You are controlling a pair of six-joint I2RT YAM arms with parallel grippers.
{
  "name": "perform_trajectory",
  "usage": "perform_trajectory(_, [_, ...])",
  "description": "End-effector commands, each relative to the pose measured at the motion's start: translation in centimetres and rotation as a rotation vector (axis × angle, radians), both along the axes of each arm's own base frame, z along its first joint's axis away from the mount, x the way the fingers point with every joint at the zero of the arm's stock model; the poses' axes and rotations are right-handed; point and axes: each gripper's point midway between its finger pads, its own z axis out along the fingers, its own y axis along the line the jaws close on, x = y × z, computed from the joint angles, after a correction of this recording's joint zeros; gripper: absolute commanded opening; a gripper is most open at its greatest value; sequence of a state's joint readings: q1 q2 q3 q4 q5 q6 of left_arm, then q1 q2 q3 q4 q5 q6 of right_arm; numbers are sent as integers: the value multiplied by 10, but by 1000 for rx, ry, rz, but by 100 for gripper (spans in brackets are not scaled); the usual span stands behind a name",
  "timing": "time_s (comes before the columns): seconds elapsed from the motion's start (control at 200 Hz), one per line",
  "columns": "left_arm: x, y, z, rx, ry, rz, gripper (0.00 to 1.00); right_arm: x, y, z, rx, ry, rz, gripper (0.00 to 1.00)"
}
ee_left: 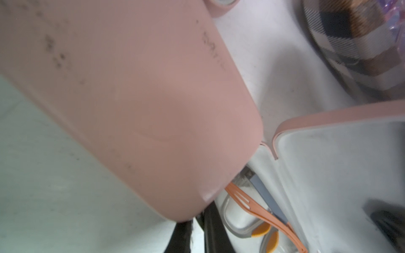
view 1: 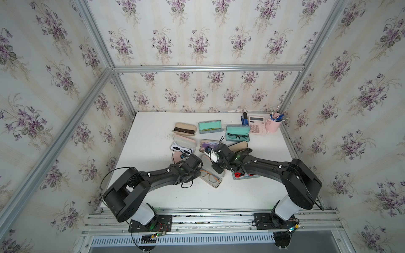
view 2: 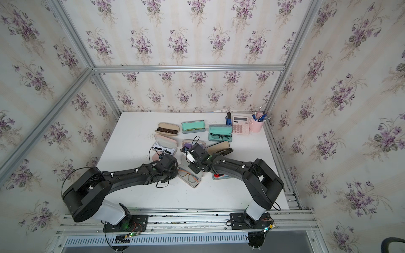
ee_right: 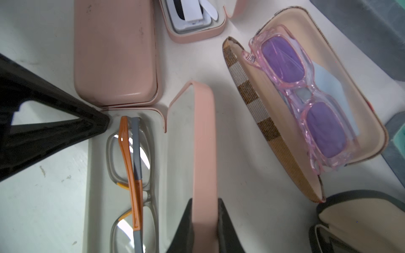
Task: Close the glasses case
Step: Close the glasses case at the center of the board.
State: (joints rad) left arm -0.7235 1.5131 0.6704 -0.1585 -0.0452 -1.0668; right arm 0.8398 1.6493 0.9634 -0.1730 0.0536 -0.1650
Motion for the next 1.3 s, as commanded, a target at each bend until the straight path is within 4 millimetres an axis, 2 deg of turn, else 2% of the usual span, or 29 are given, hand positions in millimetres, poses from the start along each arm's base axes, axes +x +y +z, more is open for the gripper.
perform_trajectory(0.0, [-23,2,-9,23,82,-22,0,16,4,10,32,-74,-54,5])
perform_trajectory(0.455, [-27,-7,-11,-38,54,76,0,17,11,13,40,-101,-39,4])
perform_trajectory(0.739, [-34,-12,-13,-50,52,99,0,16,13,17,29,-147,-34,0])
perform_trajectory(1.294, [-36,-13,-18,-53,57,100,0,-11,27,-1,36,-169,-55,0])
